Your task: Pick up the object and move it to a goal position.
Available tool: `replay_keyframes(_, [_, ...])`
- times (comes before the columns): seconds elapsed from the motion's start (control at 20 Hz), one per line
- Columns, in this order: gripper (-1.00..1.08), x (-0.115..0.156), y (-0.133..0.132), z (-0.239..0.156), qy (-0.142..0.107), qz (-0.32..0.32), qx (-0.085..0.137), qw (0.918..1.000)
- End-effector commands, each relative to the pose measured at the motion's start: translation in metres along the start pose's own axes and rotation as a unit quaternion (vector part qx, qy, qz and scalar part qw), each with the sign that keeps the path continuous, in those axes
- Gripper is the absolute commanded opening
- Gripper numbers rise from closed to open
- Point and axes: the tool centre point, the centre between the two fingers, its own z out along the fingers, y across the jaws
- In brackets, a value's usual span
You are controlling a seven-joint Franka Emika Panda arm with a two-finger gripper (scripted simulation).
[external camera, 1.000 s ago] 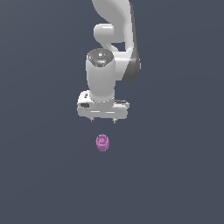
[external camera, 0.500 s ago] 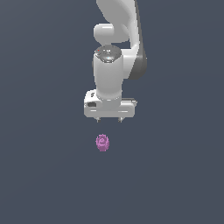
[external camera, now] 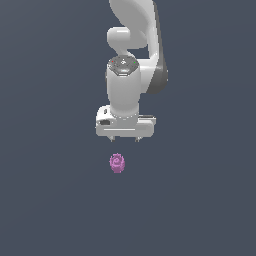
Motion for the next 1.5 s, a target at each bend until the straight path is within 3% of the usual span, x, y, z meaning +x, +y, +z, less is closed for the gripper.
replay_keyframes(0.0, [1.00,0.004,0.004,0.007,-0.003,0.001,0.000,1.0000])
replay_keyframes(0.65, [1.00,0.033,0.032,0.065,-0.021,0.008,0.000,0.9998])
replay_keyframes(1.45, [1.00,0.034,0.037,0.101,-0.024,0.009,0.000,0.9997])
